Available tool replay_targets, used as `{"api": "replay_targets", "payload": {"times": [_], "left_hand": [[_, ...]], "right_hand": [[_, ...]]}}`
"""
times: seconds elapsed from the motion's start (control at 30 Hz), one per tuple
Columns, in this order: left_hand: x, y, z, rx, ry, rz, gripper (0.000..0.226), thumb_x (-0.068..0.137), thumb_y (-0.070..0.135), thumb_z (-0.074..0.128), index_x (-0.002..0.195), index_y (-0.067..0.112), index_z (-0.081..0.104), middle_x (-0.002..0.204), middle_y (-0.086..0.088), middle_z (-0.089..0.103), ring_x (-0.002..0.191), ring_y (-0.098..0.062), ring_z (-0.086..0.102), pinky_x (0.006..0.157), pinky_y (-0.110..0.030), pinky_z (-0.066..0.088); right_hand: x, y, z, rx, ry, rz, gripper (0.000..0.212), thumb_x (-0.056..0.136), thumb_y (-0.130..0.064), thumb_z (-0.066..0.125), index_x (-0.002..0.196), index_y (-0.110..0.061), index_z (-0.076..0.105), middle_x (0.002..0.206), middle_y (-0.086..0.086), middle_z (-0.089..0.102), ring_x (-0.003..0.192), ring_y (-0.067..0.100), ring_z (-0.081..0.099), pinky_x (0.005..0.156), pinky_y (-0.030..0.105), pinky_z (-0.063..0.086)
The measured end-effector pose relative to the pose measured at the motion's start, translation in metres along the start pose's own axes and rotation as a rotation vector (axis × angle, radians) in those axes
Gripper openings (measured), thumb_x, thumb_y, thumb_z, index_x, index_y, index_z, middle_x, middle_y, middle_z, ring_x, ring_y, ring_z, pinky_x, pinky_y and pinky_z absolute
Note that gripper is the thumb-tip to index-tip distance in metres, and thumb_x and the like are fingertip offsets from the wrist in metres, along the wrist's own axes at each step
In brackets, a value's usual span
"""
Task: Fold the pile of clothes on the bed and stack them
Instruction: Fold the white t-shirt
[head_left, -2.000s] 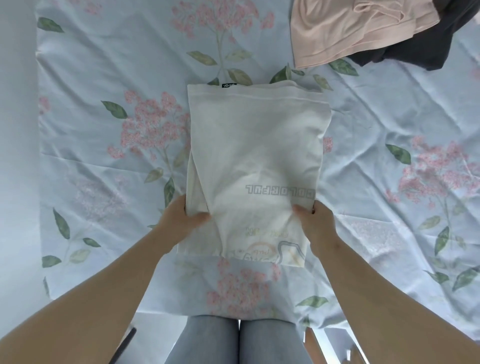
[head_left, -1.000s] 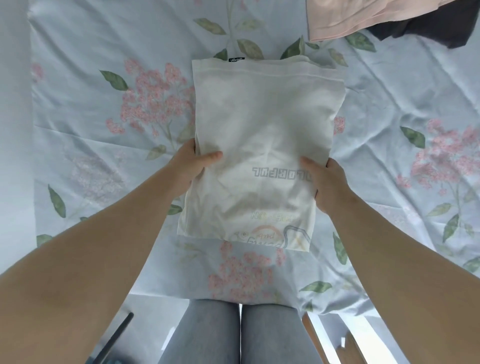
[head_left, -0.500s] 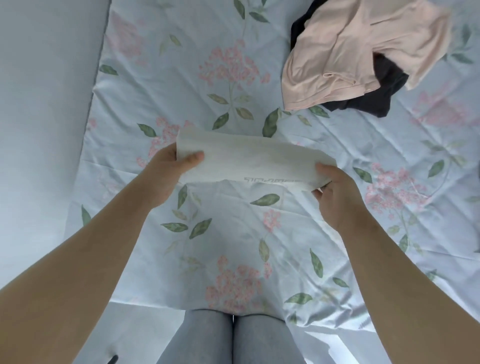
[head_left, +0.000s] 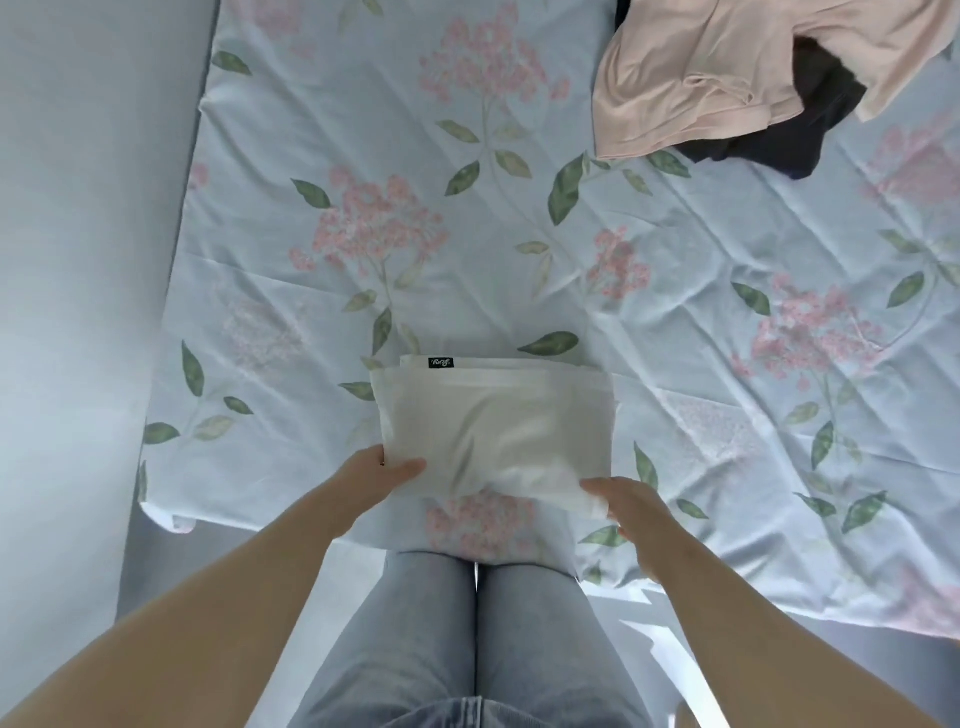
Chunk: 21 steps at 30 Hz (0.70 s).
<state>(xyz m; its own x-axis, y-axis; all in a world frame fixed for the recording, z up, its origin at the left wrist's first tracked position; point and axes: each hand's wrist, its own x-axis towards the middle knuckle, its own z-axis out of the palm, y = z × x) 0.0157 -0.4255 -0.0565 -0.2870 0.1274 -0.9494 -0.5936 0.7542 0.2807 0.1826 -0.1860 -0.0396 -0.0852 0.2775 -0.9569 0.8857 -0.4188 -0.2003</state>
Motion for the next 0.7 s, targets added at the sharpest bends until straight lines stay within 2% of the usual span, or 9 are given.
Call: {"api": "replay_targets", "payload": {"times": [0.07,0.17,0.23,0.33,0.4,0.47,0.5,0.6,0.7], "left_hand": [[0.007,0.004,0.005,-0.034,0.067,0.030,0.046,0.085,0.038,0.067,0.122,0.016,0.052,0.111,0.002,0.061,0.100,-0.018,0.057,0.082,-0.028,0.045],[0.017,0.019,0.017,-0.181,0.192,0.101,0.042,0.084,0.031,0.069,0.116,0.018,0.045,0.098,0.009,0.055,0.088,-0.012,0.054,0.065,-0.023,0.043],[0.023,0.028,0.028,-0.230,0.265,0.154,0.038,0.085,0.026,0.068,0.115,0.022,0.045,0.094,0.014,0.054,0.086,-0.010,0.053,0.063,-0.023,0.041],[0.026,0.031,0.034,-0.124,0.347,0.295,0.022,0.089,0.024,0.060,0.107,0.031,0.050,0.089,0.022,0.056,0.080,0.000,0.053,0.060,-0.018,0.039],[0.027,0.029,0.028,0.025,0.373,0.382,0.015,0.091,0.027,0.055,0.103,0.036,0.051,0.084,0.025,0.056,0.078,0.002,0.053,0.059,-0.017,0.037],[0.033,0.025,0.020,0.151,0.399,0.375,0.015,0.092,0.029,0.052,0.106,0.031,0.053,0.087,0.021,0.058,0.084,-0.011,0.057,0.064,-0.025,0.039],[0.037,0.022,0.018,0.193,0.405,0.342,0.023,0.092,0.029,0.053,0.114,0.026,0.052,0.096,0.013,0.060,0.093,-0.019,0.057,0.071,-0.030,0.042],[0.055,0.018,0.017,0.203,0.448,0.151,0.058,0.087,0.038,0.059,0.136,0.020,0.037,0.134,-0.007,0.041,0.122,-0.031,0.041,0.101,-0.047,0.037],[0.065,0.016,0.023,0.147,0.505,0.055,0.071,0.080,0.054,0.061,0.137,0.022,0.035,0.138,-0.004,0.035,0.127,-0.028,0.034,0.105,-0.048,0.032]], "right_hand": [[0.004,-0.001,0.006,-0.004,0.040,-0.030,0.028,0.085,-0.026,0.067,0.106,-0.010,0.058,0.092,0.001,0.053,0.076,0.012,0.047,0.061,0.027,0.034],[0.017,-0.008,0.012,0.091,0.071,-0.096,0.055,0.084,-0.026,0.068,0.132,-0.016,0.043,0.104,-0.002,0.054,0.085,0.011,0.050,0.074,0.027,0.036],[0.024,-0.015,0.017,0.149,0.114,-0.170,0.061,0.084,-0.021,0.070,0.136,-0.016,0.039,0.099,-0.005,0.053,0.080,0.005,0.051,0.066,0.021,0.041],[0.031,-0.023,0.021,0.198,0.213,-0.237,0.046,0.086,-0.013,0.065,0.128,-0.013,0.046,0.087,-0.006,0.055,0.072,0.006,0.052,0.055,0.016,0.041],[0.036,-0.017,0.016,0.170,0.286,-0.302,0.020,0.087,-0.013,0.060,0.106,-0.010,0.056,0.078,-0.005,0.054,0.068,0.014,0.050,0.055,0.021,0.039],[0.040,-0.004,0.014,0.093,0.320,-0.325,0.003,0.087,-0.013,0.057,0.088,-0.011,0.055,0.074,0.000,0.052,0.068,0.020,0.045,0.053,0.023,0.036],[0.043,0.003,0.015,0.079,0.318,-0.301,0.005,0.087,-0.012,0.057,0.091,-0.012,0.054,0.079,0.002,0.054,0.068,0.020,0.046,0.054,0.024,0.036],[0.052,0.011,0.025,0.229,0.240,-0.199,0.047,0.087,-0.024,0.064,0.128,-0.015,0.042,0.114,0.006,0.058,0.094,0.020,0.057,0.079,0.031,0.047],[0.069,0.007,0.033,0.258,0.262,-0.158,0.063,0.078,-0.046,0.069,0.130,-0.020,0.043,0.127,0.008,0.051,0.115,0.025,0.052,0.097,0.042,0.046]]}}
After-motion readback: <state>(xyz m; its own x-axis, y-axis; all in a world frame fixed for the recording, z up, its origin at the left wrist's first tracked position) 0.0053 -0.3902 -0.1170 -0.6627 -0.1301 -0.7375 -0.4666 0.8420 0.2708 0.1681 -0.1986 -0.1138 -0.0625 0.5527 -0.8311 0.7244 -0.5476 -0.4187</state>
